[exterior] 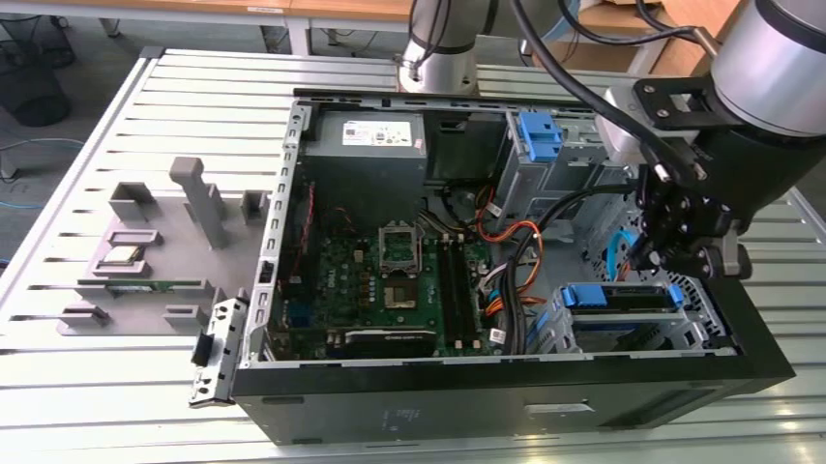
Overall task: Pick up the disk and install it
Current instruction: 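Insert the first disk wire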
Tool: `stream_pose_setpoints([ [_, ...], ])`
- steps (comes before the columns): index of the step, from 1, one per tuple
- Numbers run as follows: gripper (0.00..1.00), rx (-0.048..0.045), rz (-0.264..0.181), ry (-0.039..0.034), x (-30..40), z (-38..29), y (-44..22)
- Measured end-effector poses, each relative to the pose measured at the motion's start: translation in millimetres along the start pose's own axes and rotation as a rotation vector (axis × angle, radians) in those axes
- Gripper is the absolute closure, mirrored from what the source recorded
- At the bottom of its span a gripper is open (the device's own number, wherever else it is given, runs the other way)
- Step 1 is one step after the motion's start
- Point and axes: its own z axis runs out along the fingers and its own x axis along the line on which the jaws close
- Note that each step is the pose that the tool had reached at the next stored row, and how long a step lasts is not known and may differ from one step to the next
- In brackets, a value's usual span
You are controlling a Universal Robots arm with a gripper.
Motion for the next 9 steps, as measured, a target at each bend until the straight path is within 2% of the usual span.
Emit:
stream_pose_setpoints([
  [4,0.84,0.0037,0.000,-0.0002,2.2,0.6,0.7],
  [9,0.84,0.0038,0.000,0.0000,2.3,0.6,0.7],
])
